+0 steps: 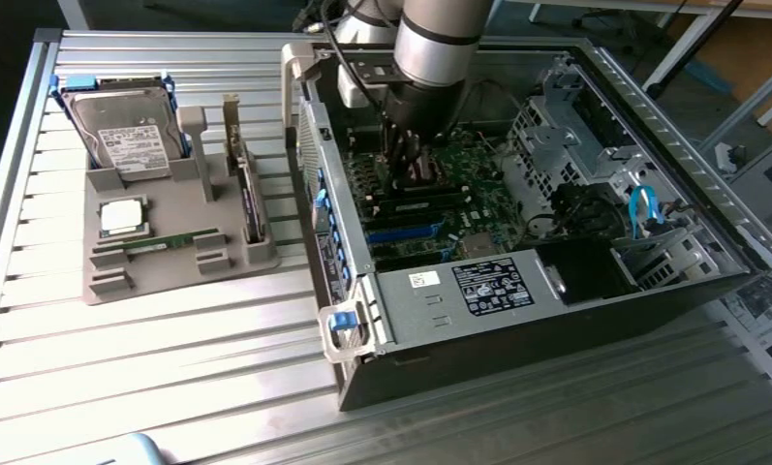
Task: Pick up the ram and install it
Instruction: 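Press down the ram until it locks into place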
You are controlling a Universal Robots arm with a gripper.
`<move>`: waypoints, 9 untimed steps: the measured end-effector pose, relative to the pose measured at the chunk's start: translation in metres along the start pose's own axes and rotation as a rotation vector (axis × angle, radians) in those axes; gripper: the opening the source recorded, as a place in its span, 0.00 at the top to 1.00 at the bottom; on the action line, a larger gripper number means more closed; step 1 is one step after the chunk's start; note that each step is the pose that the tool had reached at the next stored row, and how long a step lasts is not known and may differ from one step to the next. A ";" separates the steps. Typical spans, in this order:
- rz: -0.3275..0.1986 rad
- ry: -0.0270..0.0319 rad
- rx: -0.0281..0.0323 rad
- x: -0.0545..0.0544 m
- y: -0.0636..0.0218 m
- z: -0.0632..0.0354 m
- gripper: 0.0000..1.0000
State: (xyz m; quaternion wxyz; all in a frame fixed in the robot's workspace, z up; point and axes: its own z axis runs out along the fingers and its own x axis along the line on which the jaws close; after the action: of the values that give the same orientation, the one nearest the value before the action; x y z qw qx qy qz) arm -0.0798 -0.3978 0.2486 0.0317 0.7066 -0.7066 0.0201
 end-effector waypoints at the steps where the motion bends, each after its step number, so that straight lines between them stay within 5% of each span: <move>1: 0.000 -0.0001 0.0001 0.000 -0.0002 -0.0016 0.89; 9: 0.000 -0.0001 -0.0005 0.000 -0.0169 -0.0062 0.89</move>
State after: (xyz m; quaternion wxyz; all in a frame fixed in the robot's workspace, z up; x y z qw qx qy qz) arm -0.0628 -0.3978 0.2546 0.0319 0.7066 -0.7066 0.0199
